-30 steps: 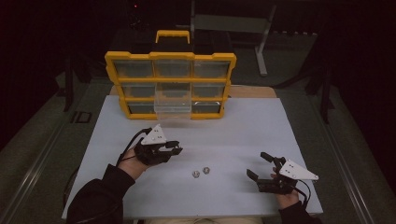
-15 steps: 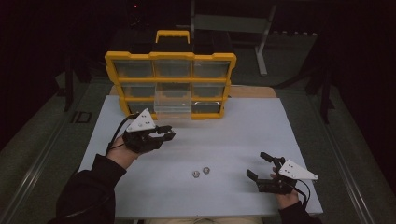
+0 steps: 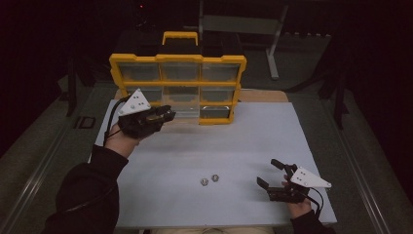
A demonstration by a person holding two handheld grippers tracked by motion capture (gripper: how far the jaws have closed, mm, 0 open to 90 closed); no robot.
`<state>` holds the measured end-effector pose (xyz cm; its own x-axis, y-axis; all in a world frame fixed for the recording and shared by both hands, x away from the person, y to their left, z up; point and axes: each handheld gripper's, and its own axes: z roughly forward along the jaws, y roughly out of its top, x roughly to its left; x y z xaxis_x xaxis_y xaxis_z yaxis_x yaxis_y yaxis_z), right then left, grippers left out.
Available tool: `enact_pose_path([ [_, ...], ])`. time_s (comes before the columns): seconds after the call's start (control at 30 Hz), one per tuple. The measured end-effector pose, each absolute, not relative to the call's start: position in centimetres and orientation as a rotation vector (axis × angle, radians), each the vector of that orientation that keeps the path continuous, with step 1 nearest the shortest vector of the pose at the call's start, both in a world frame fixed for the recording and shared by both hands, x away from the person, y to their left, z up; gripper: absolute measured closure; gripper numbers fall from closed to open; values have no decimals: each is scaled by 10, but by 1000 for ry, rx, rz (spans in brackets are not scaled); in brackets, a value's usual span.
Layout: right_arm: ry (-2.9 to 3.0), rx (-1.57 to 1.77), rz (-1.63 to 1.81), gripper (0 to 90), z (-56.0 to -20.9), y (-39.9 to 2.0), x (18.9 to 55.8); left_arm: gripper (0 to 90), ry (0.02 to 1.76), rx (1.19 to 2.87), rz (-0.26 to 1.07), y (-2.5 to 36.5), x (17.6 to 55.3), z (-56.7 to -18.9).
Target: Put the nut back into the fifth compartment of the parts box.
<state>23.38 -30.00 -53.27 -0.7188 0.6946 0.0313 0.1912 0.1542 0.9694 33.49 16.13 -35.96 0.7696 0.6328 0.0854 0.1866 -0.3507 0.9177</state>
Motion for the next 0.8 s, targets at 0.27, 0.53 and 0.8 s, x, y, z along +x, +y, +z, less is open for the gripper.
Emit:
enact_pose_path([
  [0.27, 2017, 844, 1588, 137, -533, -300, 234, 687, 636, 1860, 557, 157, 354, -358],
  [0.53, 2020, 844, 1591, 137, -533, -300, 234, 686, 696, 1851, 560, 157, 375, -371],
  [0.8, 2028, 843, 1591, 137, -534, -299, 234, 686, 847, 1862, 554, 153, 387, -383],
])
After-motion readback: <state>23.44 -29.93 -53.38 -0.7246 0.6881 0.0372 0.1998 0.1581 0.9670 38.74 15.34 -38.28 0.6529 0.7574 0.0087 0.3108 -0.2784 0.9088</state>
